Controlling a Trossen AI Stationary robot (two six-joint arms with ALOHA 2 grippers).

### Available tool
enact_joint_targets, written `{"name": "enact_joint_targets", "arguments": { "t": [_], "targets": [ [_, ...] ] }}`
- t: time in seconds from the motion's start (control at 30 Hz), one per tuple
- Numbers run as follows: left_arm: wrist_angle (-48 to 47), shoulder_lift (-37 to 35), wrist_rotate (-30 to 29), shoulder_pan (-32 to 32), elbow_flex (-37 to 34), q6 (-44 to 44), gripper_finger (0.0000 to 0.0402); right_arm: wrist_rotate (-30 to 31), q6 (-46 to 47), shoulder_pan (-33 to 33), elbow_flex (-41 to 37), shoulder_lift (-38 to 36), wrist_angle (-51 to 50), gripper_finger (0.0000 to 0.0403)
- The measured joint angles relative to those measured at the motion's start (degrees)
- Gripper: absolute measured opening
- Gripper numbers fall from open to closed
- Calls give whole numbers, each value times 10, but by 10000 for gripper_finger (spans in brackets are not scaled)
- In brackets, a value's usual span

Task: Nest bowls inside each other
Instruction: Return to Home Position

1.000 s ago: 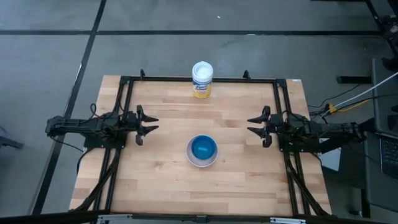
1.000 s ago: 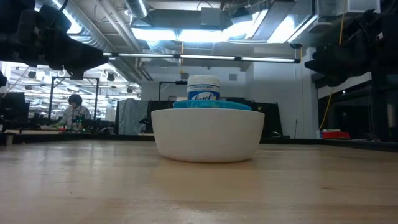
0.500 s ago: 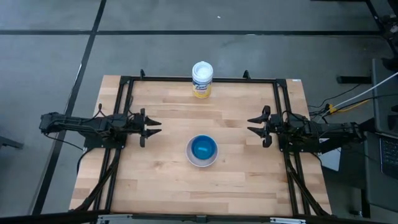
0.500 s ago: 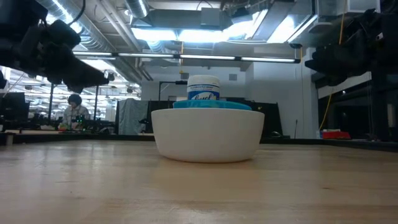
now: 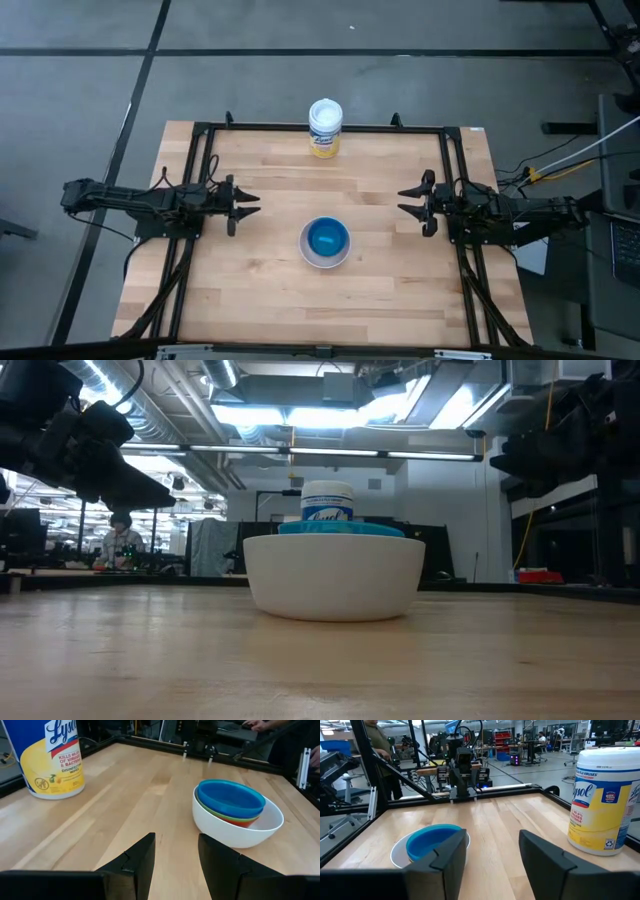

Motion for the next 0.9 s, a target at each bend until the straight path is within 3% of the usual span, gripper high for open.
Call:
{"name": "enact_joint_targets", "arguments": {
  "t": [0.9],
  "targets": [
    [0, 0, 0, 0, 0, -4, 145, 0, 15, 0, 0, 0, -2, 226]
  ]
}}
